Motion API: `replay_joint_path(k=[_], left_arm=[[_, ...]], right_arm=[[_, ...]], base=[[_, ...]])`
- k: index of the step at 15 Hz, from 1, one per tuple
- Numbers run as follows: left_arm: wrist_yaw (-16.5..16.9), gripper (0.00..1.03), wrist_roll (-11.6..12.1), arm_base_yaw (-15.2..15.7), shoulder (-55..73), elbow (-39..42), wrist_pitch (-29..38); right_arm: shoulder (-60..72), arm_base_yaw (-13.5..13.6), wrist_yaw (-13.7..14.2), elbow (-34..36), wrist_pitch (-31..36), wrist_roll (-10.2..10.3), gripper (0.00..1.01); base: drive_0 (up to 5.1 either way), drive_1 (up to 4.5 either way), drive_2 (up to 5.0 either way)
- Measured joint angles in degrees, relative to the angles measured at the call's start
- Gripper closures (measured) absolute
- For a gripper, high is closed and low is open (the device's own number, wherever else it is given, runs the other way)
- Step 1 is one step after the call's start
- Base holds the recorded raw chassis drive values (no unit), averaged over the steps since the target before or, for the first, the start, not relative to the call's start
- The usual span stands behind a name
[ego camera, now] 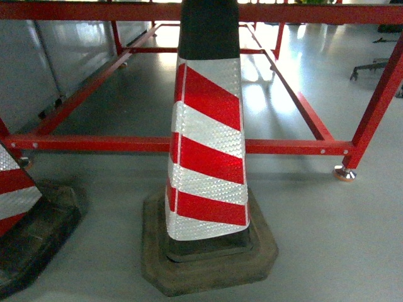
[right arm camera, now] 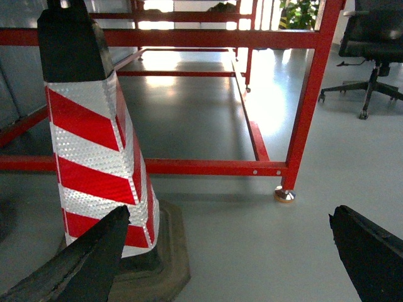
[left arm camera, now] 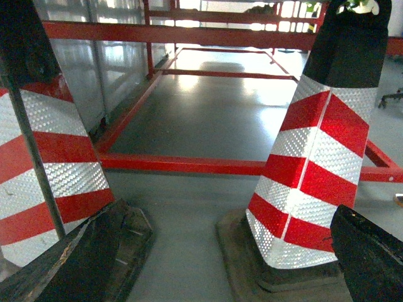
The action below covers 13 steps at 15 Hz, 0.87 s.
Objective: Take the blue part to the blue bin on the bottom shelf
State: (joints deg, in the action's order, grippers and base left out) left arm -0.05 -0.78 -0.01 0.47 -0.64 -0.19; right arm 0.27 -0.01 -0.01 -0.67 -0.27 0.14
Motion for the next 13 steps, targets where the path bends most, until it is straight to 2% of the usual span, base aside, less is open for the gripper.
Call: replay_joint_path(k=[13], left_arm=[[0.0,0.05,0.0,0.0,0.0,0.0,0.0]], right_arm=[[0.0,0.0,0.0,0.0,0.0,0.0,0.03]], base=[[0.0,0.00,0.0]])
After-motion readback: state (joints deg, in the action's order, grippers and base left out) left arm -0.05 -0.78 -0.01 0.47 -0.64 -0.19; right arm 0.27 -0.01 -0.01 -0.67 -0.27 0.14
